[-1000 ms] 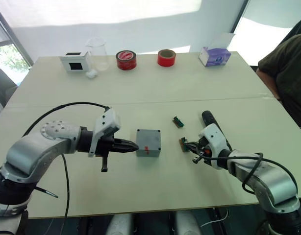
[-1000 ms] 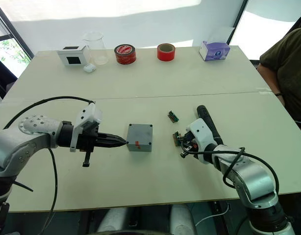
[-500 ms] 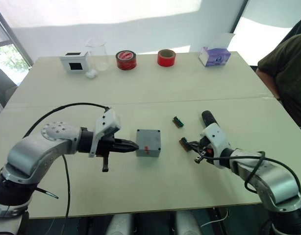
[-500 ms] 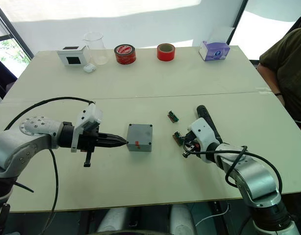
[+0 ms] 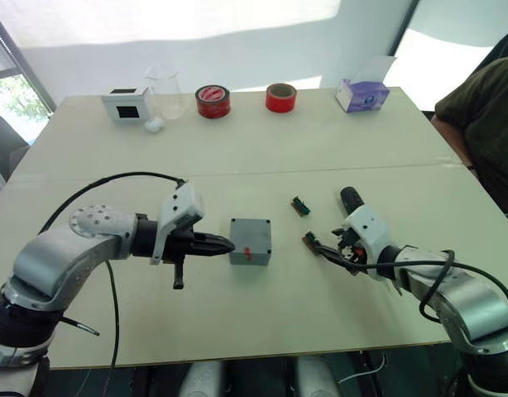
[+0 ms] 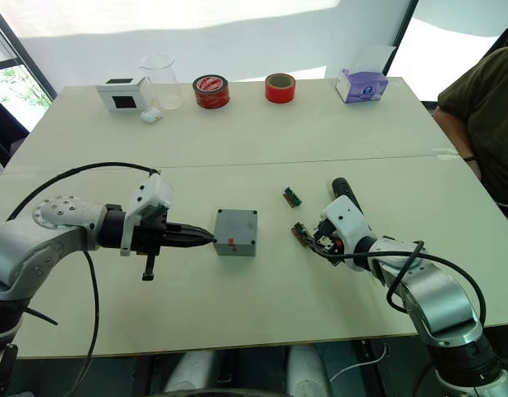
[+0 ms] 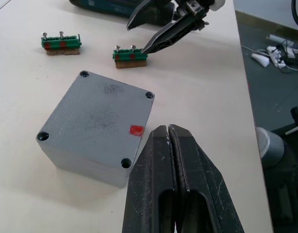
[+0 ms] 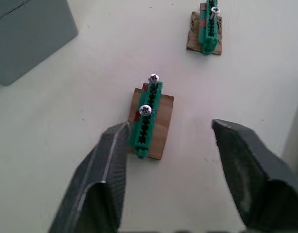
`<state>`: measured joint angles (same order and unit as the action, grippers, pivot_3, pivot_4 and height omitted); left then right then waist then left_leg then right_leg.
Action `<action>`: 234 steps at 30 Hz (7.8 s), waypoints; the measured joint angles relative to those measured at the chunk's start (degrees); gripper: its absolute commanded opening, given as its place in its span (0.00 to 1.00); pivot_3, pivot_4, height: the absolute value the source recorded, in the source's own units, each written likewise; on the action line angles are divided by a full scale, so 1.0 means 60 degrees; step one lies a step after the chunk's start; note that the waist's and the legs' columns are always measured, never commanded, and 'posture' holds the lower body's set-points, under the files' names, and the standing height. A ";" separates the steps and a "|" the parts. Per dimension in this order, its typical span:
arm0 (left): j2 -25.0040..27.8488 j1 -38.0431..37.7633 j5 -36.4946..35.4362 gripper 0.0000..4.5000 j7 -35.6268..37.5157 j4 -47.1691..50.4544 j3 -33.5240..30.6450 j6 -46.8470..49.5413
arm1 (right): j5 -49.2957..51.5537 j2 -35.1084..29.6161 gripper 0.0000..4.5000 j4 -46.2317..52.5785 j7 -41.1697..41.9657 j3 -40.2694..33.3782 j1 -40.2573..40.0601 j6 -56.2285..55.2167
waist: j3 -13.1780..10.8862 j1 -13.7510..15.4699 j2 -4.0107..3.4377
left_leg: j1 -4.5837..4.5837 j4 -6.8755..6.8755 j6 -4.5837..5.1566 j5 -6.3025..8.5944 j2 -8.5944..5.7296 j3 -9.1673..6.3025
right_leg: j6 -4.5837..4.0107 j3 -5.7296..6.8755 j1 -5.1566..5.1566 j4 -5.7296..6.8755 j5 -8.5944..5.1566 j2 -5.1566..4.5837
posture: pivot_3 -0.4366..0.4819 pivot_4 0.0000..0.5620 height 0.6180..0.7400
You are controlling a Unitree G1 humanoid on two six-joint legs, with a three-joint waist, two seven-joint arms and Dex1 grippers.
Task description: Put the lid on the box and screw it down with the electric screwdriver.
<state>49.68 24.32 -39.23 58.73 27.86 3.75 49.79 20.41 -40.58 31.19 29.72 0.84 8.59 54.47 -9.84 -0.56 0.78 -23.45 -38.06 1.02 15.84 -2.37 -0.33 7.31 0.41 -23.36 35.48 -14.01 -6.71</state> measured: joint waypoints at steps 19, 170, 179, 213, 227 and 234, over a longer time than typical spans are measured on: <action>-0.0074 -0.0065 0.0073 0.00 -0.0048 -0.0045 0.0007 -0.0053 | 0.0197 0.0671 0.30 -0.0097 -0.0198 0.0130 0.0109 0.0061 | 0.0000 0.0001 0.0000 | 0.0000 -0.0002 0.0000 0.0000 0.0000 0.0000 | 0.0001 0.0000 0.0000 0.0003 0.0001 0.0001 | 0.48 0.27 1.00; -0.1061 -0.1077 -0.0444 0.00 -0.1510 -0.0502 -0.1178 -0.0119 | -0.0126 0.2093 0.75 -0.1668 0.0772 0.1789 0.2698 -0.1246 | -0.0001 -0.0008 0.0000 | 0.0003 -0.0011 -0.0012 -0.0007 0.0000 -0.0001 | -0.0002 -0.0003 -0.0019 0.0050 -0.0001 -0.0002 | 0.48 0.27 1.00; -0.2117 -0.0861 0.0386 0.00 -0.2816 -0.0568 -0.1315 -0.1385 | 0.0712 0.3290 0.75 -0.1548 -0.0344 0.0187 0.2964 -0.0374 | 0.0000 -0.0004 -0.0001 | 0.0003 -0.0010 -0.0019 -0.0010 -0.0001 -0.0001 | -0.0002 -0.0006 -0.0024 0.0055 0.0000 -0.0003 | 0.48 0.27 1.00; -0.1156 0.0343 -0.0320 0.01 0.0198 -0.0818 -0.0084 -0.1066 | 0.3098 -0.4790 1.00 -0.4950 0.3154 0.1769 0.6240 0.5579 | -0.0035 -0.0028 -0.0039 | -0.0005 0.0001 0.0007 0.0003 0.0008 0.0023 | -0.0010 -0.0004 -0.0011 -0.0014 -0.0005 -0.0012 | 0.48 0.27 1.00; -0.1310 0.0348 0.0294 0.01 0.0165 -0.0784 0.0377 -0.1331 | 0.0821 -0.3883 1.00 -0.7971 0.4885 0.4785 0.7608 0.3810 | -0.0044 -0.0014 -0.0047 | -0.0014 -0.0001 0.0006 0.0003 0.0002 0.0024 | 0.0001 -0.0002 -0.0017 -0.0015 0.0001 -0.0011 | 0.48 0.27 1.00; -0.1390 0.0161 0.0283 0.01 -0.0063 -0.0672 0.0373 -0.1290 | 0.0166 -0.3118 1.00 -0.8789 0.5225 0.5040 0.8024 0.3934 | -0.0044 -0.0010 -0.0047 | -0.0013 -0.0004 0.0004 0.0002 0.0003 0.0022 | 0.0002 -0.0002 -0.0016 -0.0012 0.0002 -0.0010 | 0.48 0.27 1.00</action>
<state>41.34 25.29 -37.53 58.35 23.82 5.99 42.05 21.41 -59.29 -21.55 61.07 31.08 56.74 78.07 -10.10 -0.61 0.50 -23.53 -38.09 1.04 15.85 -2.36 -0.20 7.32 0.40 -23.45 35.41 -14.00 -6.77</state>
